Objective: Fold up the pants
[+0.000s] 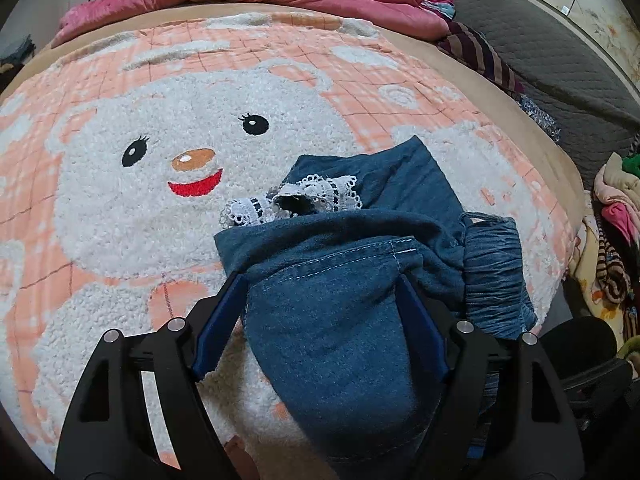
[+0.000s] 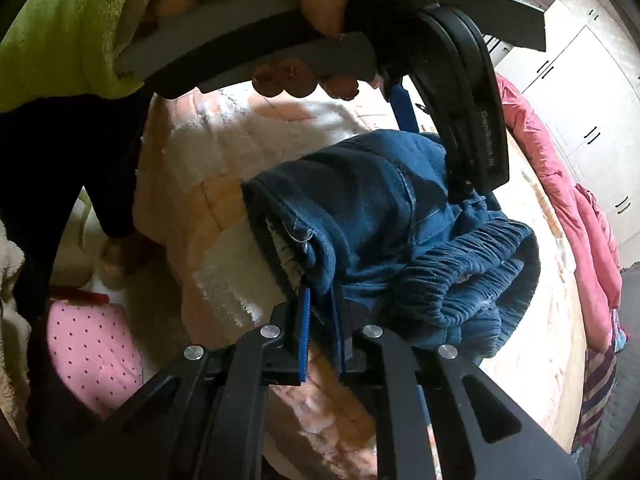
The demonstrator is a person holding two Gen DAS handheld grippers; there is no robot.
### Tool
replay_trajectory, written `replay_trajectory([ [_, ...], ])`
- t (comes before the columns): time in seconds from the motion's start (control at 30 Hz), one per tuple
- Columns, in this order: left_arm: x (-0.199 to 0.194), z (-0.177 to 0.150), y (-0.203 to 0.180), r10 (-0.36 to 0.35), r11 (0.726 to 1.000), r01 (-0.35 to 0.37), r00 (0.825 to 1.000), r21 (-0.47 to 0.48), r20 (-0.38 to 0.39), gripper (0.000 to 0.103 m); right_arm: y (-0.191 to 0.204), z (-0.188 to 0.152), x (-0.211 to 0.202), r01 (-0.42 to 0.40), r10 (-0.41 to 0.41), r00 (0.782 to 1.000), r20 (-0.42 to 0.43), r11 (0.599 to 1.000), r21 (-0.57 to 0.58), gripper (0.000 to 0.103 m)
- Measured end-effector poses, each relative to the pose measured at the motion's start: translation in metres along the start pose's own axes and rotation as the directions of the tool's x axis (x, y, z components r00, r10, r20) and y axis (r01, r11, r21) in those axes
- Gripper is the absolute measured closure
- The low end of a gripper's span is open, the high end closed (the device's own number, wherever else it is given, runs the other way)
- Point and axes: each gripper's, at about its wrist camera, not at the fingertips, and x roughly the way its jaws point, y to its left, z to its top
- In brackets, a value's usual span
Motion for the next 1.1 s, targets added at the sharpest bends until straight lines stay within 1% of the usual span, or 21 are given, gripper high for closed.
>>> replay_trajectory([
  [0.03, 0.000, 0.000, 0.000, 0.002, 1.000, -0.002, 1.000, -0.001, 0.002, 0.034, 0.000, 0.000, -0.001, -0.033, 0.033, 0.999, 0.004, 0.999, 0.007, 0.077],
  [0.07, 0.000, 0.000, 0.000, 0.002, 1.000, -0.002, 1.000, -0.002, 0.003, 0.034, 0.002, 0.000, -0.001, -0.042, 0.042, 0.999, 0.006, 0.999, -0.003, 0.072],
  [0.13, 0.000, 0.000, 0.000, 0.005, 1.000, -0.005, 1.000, -0.004, 0.002, 0.033, 0.011, 0.000, -0.001, -0.023, 0.023, 1.000, 0.010, 0.999, -0.041, 0.061],
  [0.2, -0.001, 0.000, 0.000, 0.003, 1.000, -0.003, 1.000, -0.005, 0.004, 0.033, 0.010, 0.001, -0.008, -0.038, 0.038, 0.999, 0.033, 0.999, -0.008, 0.058],
  [0.27, -0.002, 0.000, 0.000, 0.001, 1.000, -0.001, 1.000, -0.007, 0.007, 0.033, -0.010, -0.001, -0.028, -0.116, 0.101, 0.987, 0.123, 0.985, 0.125, 0.058],
  [0.33, -0.003, -0.001, 0.000, 0.000, 1.000, 0.000, 1.000, -0.006, 0.009, 0.033, -0.028, -0.004, -0.042, -0.146, 0.101, 0.975, 0.196, 0.961, 0.233, 0.058],
  [0.4, -0.005, -0.001, 0.001, -0.003, 1.000, 0.003, 1.000, -0.008, 0.012, 0.033, -0.044, -0.008, -0.048, -0.147, 0.072, 0.970, 0.231, 0.934, 0.324, 0.058],
  [0.43, -0.005, 0.000, 0.001, -0.004, 1.000, 0.004, 1.000, -0.010, 0.013, 0.033, -0.052, -0.010, -0.046, -0.149, 0.065, 0.971, 0.229, 0.916, 0.372, 0.058],
  [0.5, -0.006, 0.000, 0.000, -0.004, 1.000, 0.004, 1.000, -0.008, 0.017, 0.033, -0.061, -0.013, -0.036, -0.116, 0.038, 0.982, 0.184, 0.892, 0.436, 0.058],
  [0.57, -0.008, -0.001, -0.001, 0.000, 1.000, 0.000, 1.000, -0.003, 0.022, 0.033, -0.066, -0.015, -0.022, -0.106, 0.051, 0.991, 0.127, 0.877, 0.468, 0.058],
  [0.6, -0.008, -0.001, -0.002, 0.004, 1.000, -0.004, 1.000, 0.002, 0.025, 0.033, -0.065, -0.013, -0.016, -0.091, 0.053, 0.994, 0.094, 0.882, 0.463, 0.058],
  [0.7, -0.009, -0.002, -0.002, 0.009, 1.000, -0.009, 1.000, 0.006, 0.028, 0.032, -0.050, -0.009, -0.008, -0.063, 0.049, 0.998, 0.046, 0.908, 0.414, 0.057],
  [0.77, -0.011, -0.002, -0.003, 0.004, 1.000, -0.004, 0.999, 0.000, 0.031, 0.032, -0.049, -0.013, -0.014, -0.086, 0.057, 0.995, 0.081, 0.906, 0.415, 0.057],
  [0.8, -0.015, -0.002, -0.002, 0.001, 1.000, -0.001, 0.999, -0.005, 0.038, 0.032, -0.054, -0.016, -0.022, -0.119, 0.073, 0.990, 0.120, 0.891, 0.438, 0.056],
  [0.83, -0.018, -0.003, -0.001, 0.001, 1.000, -0.001, 0.999, -0.009, 0.047, 0.029, -0.064, -0.022, -0.033, -0.167, 0.086, 0.979, 0.185, 0.858, 0.485, 0.053],
  [0.87, -0.023, -0.004, 0.000, 0.004, 1.000, -0.003, 0.998, -0.013, 0.058, 0.028, -0.075, -0.026, -0.040, -0.192, 0.077, 0.969, 0.234, 0.830, 0.523, 0.050],
  [0.93, -0.035, -0.008, 0.003, 0.020, 1.000, -0.018, 0.996, -0.023, 0.083, 0.025, -0.103, -0.038, -0.059, -0.197, 0.009, 0.955, 0.297, 0.767, 0.611, 0.039],
  [1.0, -0.044, -0.011, 0.006, 0.031, 0.999, -0.028, 0.995, -0.038, 0.099, 0.023, -0.129, -0.050, -0.061, -0.176, -0.040, 0.957, 0.287, 0.707, 0.685, 0.038],
  [1.03, -0.046, -0.012, 0.008, 0.035, 0.998, -0.030, 0.994, -0.049, 0.103, 0.023, -0.146, -0.059, -0.056, -0.170, -0.046, 0.963, 0.265, 0.662, 0.730, 0.038],
  [1.07, -0.048, -0.014, 0.010, 0.039, 0.997, -0.032, 0.994, -0.063, 0.105, 0.023, -0.158, -0.066, -0.048, -0.174, -0.030, 0.969, 0.246, 0.624, 0.762, 0.038],
  [1.1, -0.048, -0.015, 0.012, 0.037, 0.997, -0.029, 0.994, -0.078, 0.103, 0.023, -0.165, -0.071, -0.040, -0.175, -0.011, 0.974, 0.227, 0.597, 0.783, 0.038],
])
